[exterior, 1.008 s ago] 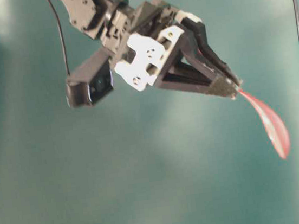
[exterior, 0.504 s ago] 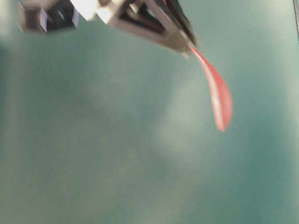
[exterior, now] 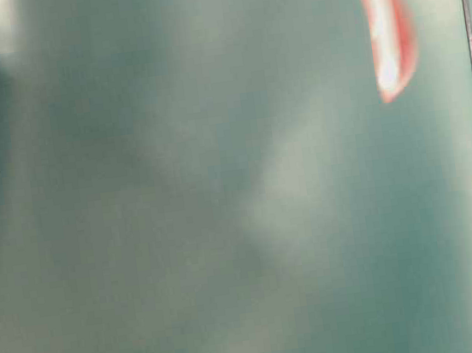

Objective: Scoop the yellow hexagonal prism block from the bowl with a spoon using the right arm.
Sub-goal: 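Return the red spoon to the spoon rest with the right gripper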

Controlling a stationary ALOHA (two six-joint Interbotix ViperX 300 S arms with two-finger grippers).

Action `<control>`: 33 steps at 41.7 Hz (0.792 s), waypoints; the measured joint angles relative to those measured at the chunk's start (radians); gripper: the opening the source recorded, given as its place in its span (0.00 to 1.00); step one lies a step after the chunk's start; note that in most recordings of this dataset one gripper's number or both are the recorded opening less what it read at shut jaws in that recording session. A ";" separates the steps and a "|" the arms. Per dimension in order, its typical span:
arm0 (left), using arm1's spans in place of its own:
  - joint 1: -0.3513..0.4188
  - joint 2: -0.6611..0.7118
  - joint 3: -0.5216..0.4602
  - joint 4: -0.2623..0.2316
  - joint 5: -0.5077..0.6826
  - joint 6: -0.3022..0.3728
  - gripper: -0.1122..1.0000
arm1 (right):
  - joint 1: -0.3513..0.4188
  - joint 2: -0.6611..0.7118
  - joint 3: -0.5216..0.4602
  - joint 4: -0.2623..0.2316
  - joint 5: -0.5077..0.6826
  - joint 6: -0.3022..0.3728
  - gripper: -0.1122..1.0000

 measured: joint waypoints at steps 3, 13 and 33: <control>0.000 0.000 0.000 0.000 0.005 0.000 0.10 | 0.025 -0.003 0.041 0.002 -0.037 0.000 0.31; 0.000 0.000 0.000 0.000 0.026 0.000 0.10 | 0.124 0.000 0.184 0.049 -0.238 0.002 0.31; 0.000 -0.017 0.000 0.000 0.069 0.000 0.10 | 0.230 0.215 0.255 0.120 -0.482 0.003 0.31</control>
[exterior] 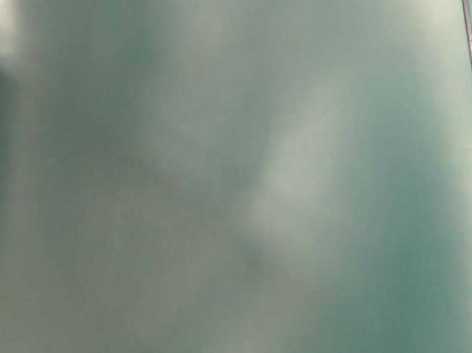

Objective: Scoop the yellow hexagonal prism block from the bowl with a spoon using the right arm.
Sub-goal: 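Return the red spoon to the spoon rest with the right gripper, then open the right gripper and lift away from the spoon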

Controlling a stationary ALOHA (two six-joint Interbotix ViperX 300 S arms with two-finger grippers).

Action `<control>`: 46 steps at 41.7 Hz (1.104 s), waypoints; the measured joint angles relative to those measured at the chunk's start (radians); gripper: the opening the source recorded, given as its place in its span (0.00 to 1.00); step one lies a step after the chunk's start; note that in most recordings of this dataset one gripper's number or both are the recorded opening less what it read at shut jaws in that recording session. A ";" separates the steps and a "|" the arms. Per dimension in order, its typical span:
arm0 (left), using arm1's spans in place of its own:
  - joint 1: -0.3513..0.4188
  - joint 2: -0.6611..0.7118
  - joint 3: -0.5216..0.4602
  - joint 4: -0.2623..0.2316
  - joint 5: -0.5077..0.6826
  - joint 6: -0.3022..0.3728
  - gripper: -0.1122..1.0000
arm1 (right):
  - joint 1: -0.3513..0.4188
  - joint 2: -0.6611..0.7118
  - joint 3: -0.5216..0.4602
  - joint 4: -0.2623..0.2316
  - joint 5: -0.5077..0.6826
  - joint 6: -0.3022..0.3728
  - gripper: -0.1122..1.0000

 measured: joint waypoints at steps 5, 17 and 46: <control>0.000 0.002 0.000 0.000 0.000 -0.002 0.10 | 0.023 0.054 0.012 0.032 -0.043 0.000 0.31; 0.000 0.000 0.000 0.000 -0.002 -0.002 0.10 | 0.064 0.084 0.049 0.097 -0.112 -0.002 0.31; 0.000 -0.008 0.000 0.000 -0.003 -0.005 0.10 | 0.064 0.086 0.048 0.100 -0.077 0.021 0.49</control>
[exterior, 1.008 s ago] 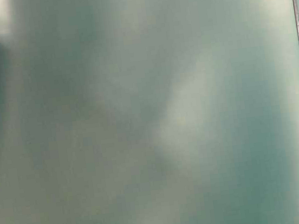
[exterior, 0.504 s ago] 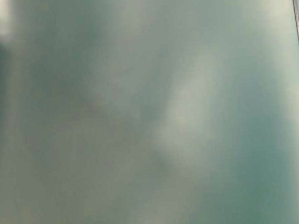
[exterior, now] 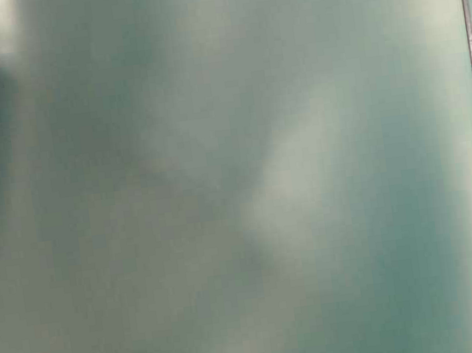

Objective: Scoop the yellow hexagonal prism block from the bowl with a spoon using the right arm.
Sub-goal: 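Open the right gripper and lift away from the spoon, then move the open right gripper over the yellow block beside the bowl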

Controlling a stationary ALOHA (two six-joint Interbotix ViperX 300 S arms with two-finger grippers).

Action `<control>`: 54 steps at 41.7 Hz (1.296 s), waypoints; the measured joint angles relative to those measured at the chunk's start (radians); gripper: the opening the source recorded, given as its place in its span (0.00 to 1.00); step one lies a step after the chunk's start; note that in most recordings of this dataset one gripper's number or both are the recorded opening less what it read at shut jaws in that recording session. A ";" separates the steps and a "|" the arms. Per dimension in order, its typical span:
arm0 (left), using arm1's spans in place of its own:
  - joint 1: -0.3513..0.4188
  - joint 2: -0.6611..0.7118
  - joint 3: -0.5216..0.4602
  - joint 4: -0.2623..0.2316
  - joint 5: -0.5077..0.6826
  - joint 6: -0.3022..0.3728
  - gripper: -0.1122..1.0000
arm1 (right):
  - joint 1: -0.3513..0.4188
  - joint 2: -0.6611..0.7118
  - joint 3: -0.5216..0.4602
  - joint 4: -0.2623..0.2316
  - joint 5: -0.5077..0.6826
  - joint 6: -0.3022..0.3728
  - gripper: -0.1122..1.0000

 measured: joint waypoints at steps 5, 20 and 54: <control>0.000 0.000 0.000 0.000 0.002 0.000 0.10 | 0.002 0.000 0.000 0.000 0.000 -0.003 0.55; 0.000 0.000 0.000 0.000 0.002 0.000 0.10 | -0.040 -0.034 -0.034 0.000 0.021 -0.130 0.55; 0.000 0.000 0.000 0.000 -0.018 0.000 0.10 | -0.511 0.080 -0.572 -0.020 0.474 -0.549 0.55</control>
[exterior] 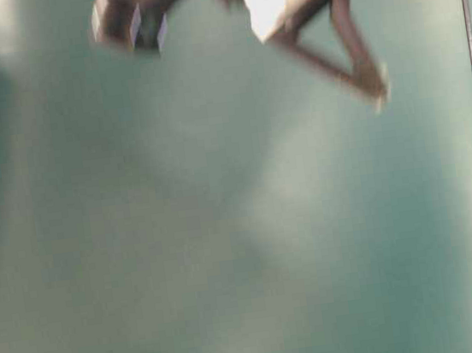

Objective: Scoop the yellow hexagonal prism block from the bowl with a spoon using the right arm.
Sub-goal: 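Move the open right gripper over the yellow block beside the bowl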

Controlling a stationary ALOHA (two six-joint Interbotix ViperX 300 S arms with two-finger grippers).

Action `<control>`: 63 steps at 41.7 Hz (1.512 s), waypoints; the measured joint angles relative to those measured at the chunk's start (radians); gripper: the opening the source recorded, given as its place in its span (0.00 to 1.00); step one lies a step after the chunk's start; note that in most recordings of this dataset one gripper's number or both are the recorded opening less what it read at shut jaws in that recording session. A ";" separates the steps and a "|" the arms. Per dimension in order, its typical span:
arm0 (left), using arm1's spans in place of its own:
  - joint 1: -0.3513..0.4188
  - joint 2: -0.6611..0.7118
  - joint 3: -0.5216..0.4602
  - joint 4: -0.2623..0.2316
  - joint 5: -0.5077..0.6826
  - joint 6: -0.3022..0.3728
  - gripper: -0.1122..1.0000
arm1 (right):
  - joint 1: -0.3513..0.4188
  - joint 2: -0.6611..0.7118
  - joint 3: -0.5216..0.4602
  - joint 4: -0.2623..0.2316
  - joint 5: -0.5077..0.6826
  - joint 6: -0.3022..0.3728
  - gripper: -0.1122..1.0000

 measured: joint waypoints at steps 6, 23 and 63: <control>0.000 0.000 0.000 0.000 -0.009 0.000 0.10 | -0.049 0.110 -0.135 -0.005 0.061 0.003 0.55; 0.000 0.002 0.000 0.000 -0.014 0.000 0.10 | -0.155 0.376 -0.557 -0.006 0.388 0.018 0.55; 0.000 0.002 0.000 0.000 -0.031 0.000 0.10 | -0.193 0.634 -0.965 -0.221 0.902 0.310 0.55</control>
